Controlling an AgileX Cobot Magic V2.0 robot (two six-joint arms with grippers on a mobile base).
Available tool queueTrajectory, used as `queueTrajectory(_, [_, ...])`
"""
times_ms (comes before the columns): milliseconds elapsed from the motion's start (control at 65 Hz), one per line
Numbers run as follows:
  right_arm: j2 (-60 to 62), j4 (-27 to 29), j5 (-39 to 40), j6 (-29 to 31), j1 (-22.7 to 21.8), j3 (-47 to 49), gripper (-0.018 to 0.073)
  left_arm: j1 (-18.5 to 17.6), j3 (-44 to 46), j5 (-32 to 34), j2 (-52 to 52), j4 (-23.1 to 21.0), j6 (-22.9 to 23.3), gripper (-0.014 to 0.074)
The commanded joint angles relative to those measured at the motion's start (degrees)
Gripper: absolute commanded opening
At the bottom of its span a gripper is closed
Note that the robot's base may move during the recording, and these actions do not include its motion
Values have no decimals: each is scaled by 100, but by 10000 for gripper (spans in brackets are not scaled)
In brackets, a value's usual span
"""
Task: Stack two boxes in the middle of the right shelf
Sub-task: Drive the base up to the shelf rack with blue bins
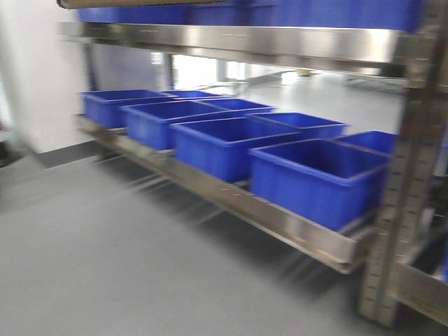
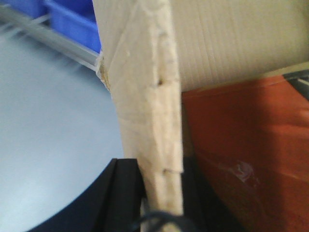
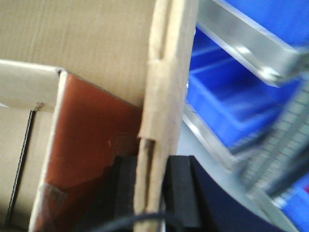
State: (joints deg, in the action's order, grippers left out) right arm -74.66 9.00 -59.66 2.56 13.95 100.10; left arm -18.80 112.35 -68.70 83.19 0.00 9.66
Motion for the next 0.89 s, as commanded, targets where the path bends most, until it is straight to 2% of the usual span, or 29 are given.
queueTrajectory(0, [51, -320, 334, 25, -60, 42, -154, 20, 95, 131, -125, 84, -44, -111])
queueTrajectory(877, [51, -320, 334, 25, -60, 42, -154, 20, 95, 131, -125, 84, -44, -111])
